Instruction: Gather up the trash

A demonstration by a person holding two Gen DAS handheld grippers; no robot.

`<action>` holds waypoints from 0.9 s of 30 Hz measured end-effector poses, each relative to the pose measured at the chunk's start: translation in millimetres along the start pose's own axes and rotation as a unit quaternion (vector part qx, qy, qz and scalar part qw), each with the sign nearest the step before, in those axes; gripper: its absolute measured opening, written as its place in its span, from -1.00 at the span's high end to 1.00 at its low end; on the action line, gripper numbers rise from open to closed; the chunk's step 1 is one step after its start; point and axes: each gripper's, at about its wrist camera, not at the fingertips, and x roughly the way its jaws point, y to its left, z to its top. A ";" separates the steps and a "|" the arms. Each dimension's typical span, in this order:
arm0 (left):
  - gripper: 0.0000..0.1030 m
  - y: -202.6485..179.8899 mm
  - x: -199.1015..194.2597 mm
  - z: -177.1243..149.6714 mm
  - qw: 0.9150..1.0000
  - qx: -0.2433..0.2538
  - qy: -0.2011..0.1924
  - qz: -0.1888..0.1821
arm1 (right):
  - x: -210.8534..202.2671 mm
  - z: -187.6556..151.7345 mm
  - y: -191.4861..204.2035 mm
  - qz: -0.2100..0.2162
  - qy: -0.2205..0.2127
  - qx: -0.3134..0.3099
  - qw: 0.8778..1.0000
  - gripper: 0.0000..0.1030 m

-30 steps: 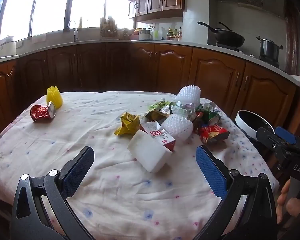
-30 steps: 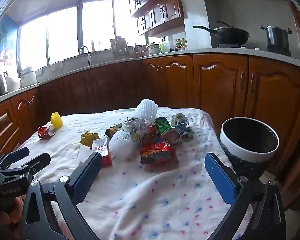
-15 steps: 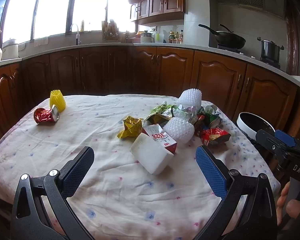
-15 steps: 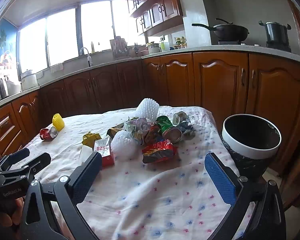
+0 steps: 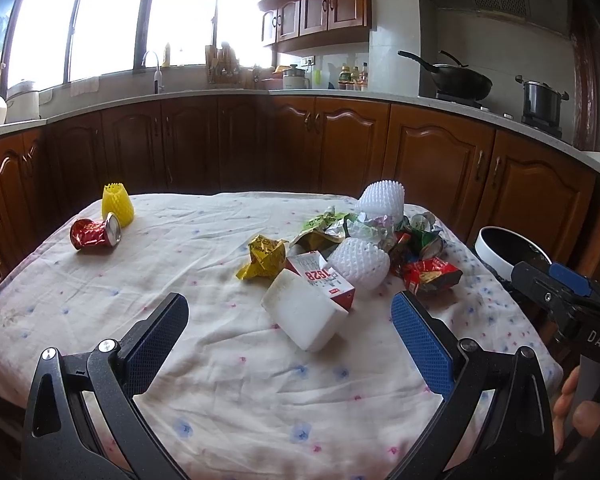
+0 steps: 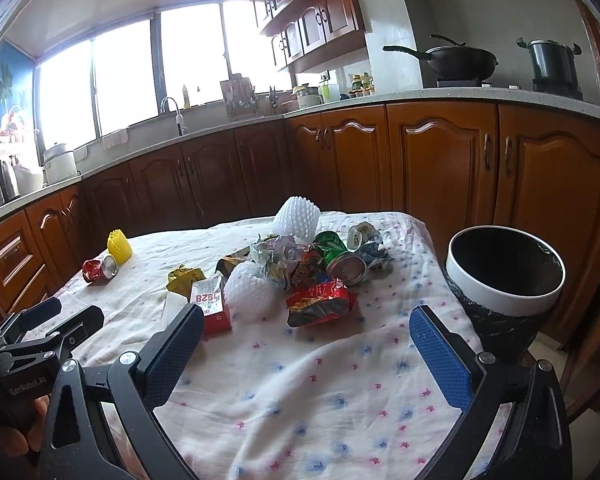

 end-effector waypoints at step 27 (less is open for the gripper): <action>-1.00 -5.6 1.7 -0.5 1.000 0.008 0.001 -0.001 | 0.7 -2.0 -3.6 0.004 0.002 0.011 1.000 -1.00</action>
